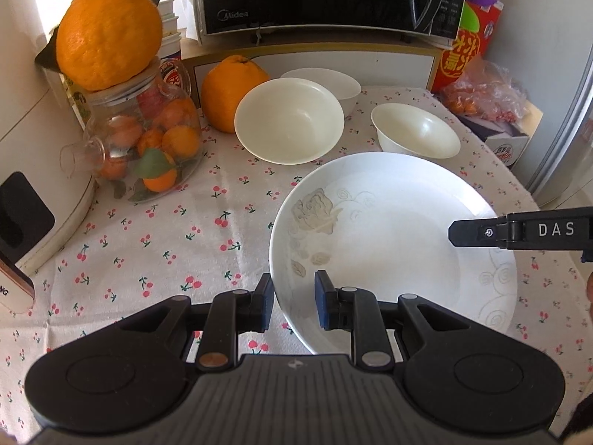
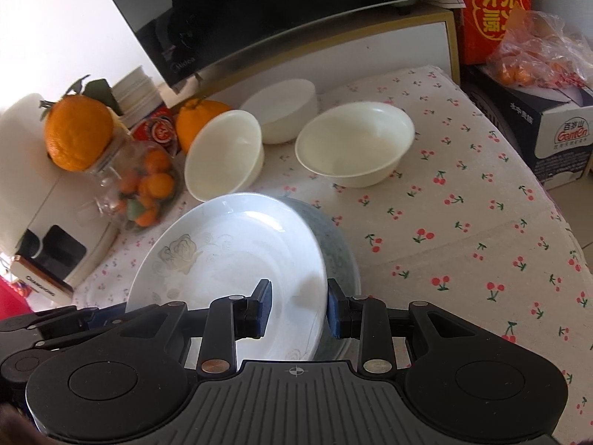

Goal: Organize plates and bowls
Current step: 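Lift the white rose plate and carry it onto the blue plate stack, then open the left gripper to release the white plate on the stack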

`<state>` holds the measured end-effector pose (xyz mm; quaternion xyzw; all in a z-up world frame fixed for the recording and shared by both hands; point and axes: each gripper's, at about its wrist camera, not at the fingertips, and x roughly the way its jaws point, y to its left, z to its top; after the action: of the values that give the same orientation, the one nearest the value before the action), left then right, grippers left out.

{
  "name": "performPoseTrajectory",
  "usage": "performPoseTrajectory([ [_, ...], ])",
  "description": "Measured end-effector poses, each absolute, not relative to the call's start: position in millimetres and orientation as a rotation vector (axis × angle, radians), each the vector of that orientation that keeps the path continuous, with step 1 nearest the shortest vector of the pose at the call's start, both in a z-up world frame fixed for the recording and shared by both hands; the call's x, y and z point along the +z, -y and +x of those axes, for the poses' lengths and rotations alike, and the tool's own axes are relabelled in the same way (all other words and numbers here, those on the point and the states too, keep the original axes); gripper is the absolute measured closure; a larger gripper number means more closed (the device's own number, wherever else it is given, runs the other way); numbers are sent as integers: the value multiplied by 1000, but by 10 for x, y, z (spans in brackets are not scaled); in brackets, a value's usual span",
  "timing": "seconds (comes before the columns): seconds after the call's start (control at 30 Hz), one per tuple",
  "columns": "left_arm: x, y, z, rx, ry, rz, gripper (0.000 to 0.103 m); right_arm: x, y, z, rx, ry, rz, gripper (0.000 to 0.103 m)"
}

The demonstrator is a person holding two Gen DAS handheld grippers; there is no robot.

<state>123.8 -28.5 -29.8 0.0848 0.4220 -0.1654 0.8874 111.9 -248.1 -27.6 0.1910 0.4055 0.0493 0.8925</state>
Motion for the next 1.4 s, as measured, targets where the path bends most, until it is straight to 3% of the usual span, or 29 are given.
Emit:
performPoseTrajectory([
  [0.9,-403,573,1155,-265,-825,334,82,-220,2321,1098,39,-820,171,73],
  [1.13,-363,533,1152,-287,-834,282,76,-216,2285,1103,38,-828,150,70],
  [1.27,-347,529,1144,-299,-826,274,67,-233,2328,1128,48,-851,194,60],
  [1.4,-338,529,1135,-308,-815,276,48,-185,2296,1103,80,-831,195,40],
])
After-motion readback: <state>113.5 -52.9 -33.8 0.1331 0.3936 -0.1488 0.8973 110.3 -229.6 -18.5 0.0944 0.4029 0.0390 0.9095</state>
